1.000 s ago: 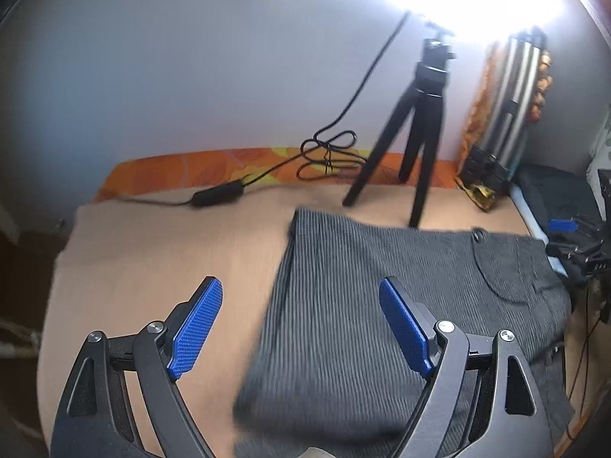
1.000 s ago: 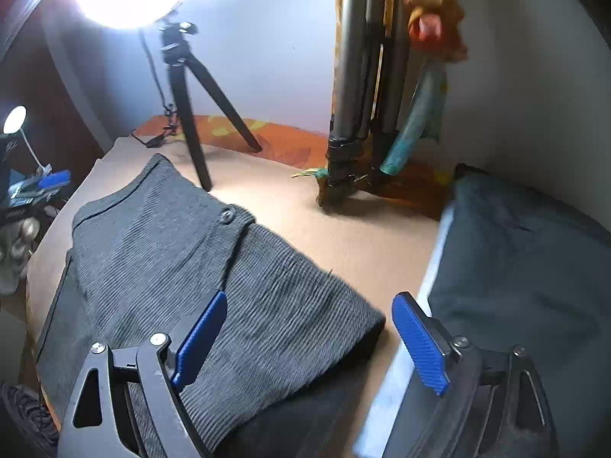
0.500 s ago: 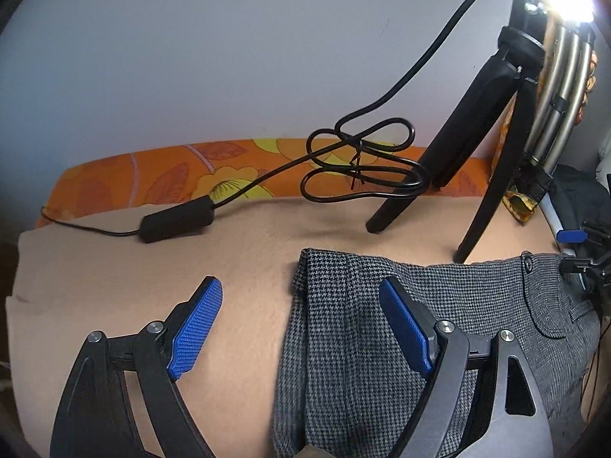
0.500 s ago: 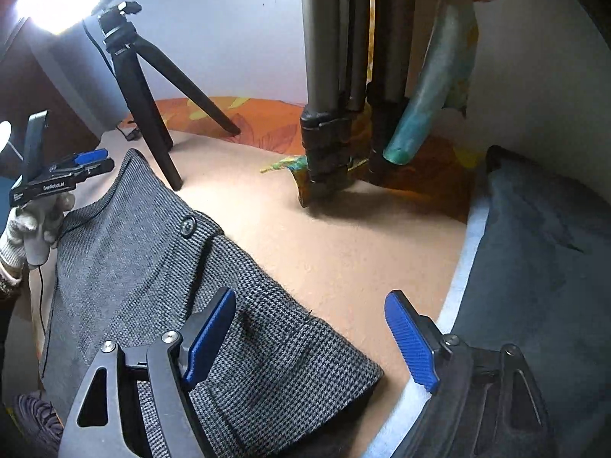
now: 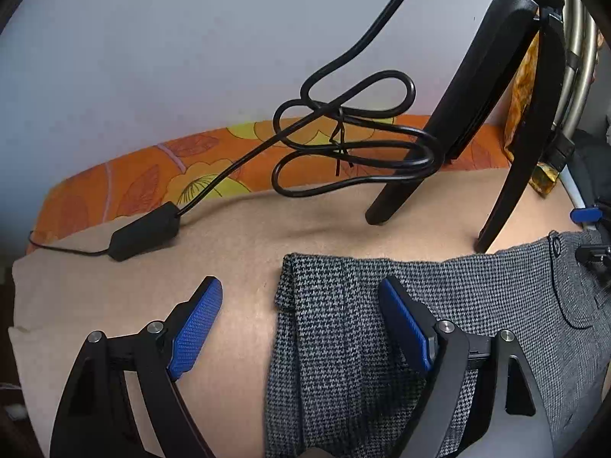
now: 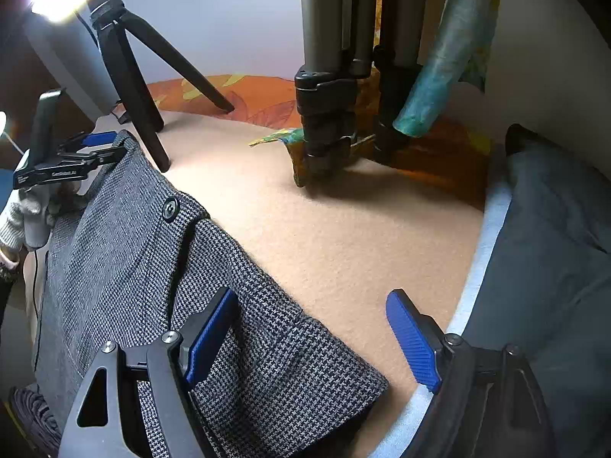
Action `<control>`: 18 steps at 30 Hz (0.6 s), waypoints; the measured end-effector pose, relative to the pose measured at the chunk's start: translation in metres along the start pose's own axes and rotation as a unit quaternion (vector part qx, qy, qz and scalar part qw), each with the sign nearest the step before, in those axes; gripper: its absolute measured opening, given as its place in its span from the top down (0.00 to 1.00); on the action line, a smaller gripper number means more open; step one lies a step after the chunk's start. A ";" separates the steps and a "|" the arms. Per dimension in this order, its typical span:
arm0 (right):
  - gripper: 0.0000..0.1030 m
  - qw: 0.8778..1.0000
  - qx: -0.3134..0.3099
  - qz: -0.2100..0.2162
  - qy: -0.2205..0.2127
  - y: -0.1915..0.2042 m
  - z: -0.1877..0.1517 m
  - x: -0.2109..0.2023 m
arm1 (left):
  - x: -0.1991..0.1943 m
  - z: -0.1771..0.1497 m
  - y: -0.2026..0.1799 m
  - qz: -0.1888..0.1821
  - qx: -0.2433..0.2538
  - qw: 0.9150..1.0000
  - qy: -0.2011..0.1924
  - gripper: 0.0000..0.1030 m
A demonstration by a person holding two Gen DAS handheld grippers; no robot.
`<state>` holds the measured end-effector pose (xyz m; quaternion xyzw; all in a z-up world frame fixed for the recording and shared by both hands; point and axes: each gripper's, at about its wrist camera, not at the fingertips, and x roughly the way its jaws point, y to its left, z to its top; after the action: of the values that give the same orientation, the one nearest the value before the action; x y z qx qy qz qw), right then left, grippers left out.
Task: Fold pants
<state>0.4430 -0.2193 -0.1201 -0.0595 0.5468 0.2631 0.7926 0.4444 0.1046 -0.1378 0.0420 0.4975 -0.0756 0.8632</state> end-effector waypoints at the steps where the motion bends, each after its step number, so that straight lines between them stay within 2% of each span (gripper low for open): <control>1: 0.18 1.000 -0.001 0.001 -0.001 0.000 -0.002 -0.002 | 0.001 0.000 0.000 -0.007 -0.001 1.000 -0.001 0.24; 3: 0.20 1.000 -0.005 0.005 -0.004 -0.001 -0.005 -0.006 | -0.005 -0.003 0.000 -0.024 -0.005 1.000 -0.003 0.37; 4: 0.23 1.000 -0.007 0.007 -0.005 -0.001 -0.006 -0.008 | -0.006 -0.003 -0.001 -0.041 -0.006 0.999 -0.007 0.51; 7: 0.36 1.000 -0.016 0.017 -0.008 0.001 -0.010 -0.012 | -0.009 -0.002 -0.011 -0.033 0.006 0.999 -0.016 0.61; 8: 0.45 1.000 -0.018 0.021 -0.008 0.003 -0.011 -0.013 | -0.010 -0.002 -0.014 -0.029 0.009 0.999 -0.019 0.66; 11: 0.65 0.999 -0.014 0.040 -0.010 0.007 -0.015 -0.012 | -0.015 -0.004 -0.017 -0.023 0.010 0.999 -0.021 0.72; 14: 0.81 0.999 -0.014 0.037 -0.015 0.011 -0.018 -0.016 | -0.031 -0.009 -0.033 -0.018 0.014 0.999 -0.027 0.76; 18: 0.89 0.999 -0.007 0.040 -0.036 0.015 -0.022 -0.035 | -0.057 -0.011 -0.034 -0.020 0.006 0.999 -0.046 0.80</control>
<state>0.4082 -0.2274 -0.0947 -0.0334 0.5177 0.3000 0.8006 0.4013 0.0780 -0.0936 0.0334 0.4572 -0.0973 0.8834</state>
